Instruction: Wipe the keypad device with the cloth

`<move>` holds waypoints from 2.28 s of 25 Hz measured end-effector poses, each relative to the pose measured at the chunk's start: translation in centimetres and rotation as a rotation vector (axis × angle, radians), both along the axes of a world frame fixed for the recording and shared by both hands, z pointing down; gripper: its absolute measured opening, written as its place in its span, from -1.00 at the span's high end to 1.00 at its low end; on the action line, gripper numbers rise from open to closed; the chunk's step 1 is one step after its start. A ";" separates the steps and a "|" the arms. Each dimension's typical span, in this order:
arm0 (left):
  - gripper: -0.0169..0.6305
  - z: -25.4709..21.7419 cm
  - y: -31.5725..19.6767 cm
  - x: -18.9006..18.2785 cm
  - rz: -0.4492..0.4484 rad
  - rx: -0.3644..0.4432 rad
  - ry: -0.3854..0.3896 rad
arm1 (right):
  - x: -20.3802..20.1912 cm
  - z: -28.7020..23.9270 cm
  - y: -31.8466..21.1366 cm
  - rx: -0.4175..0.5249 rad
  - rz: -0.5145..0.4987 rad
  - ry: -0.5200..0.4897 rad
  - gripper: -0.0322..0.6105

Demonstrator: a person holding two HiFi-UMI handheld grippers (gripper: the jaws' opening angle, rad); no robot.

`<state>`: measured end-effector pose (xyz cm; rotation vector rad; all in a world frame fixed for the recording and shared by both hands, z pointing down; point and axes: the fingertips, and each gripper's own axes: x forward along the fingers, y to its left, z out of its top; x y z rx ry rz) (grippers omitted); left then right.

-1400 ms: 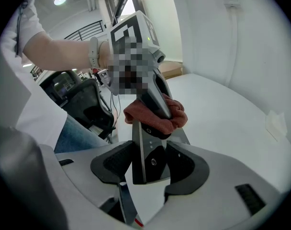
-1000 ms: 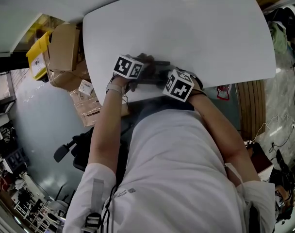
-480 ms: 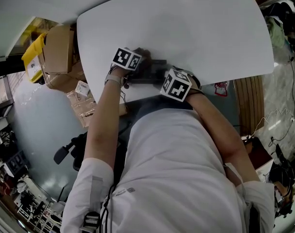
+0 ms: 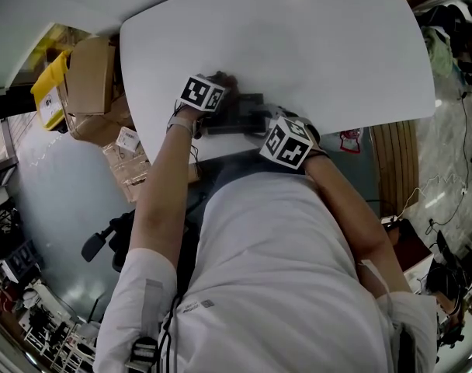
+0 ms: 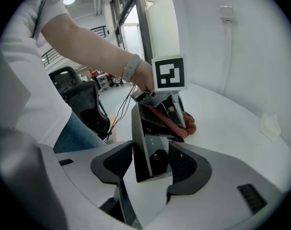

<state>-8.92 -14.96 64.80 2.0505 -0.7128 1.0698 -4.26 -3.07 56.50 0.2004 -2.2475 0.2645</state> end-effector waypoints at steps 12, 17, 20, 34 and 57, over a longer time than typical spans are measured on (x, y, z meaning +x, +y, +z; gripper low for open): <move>0.60 -7.3 0.9 -0.8 -0.094 0.056 0.185 | 2.5 -0.6 0.1 0.097 0.020 0.035 0.23; 0.60 -11.2 5.1 1.9 0.032 -0.021 0.276 | 2.6 -0.5 0.1 0.106 0.020 0.033 0.23; 0.60 -10.7 7.7 3.0 0.100 -0.055 0.213 | 2.5 -0.5 0.2 0.108 0.020 0.030 0.23; 0.60 -7.5 7.4 3.5 0.147 -0.002 0.026 | 2.2 -0.1 0.1 0.109 0.031 0.032 0.23; 0.61 -2.4 2.9 3.9 0.120 -0.109 0.010 | 2.0 0.1 0.1 0.110 0.027 0.047 0.23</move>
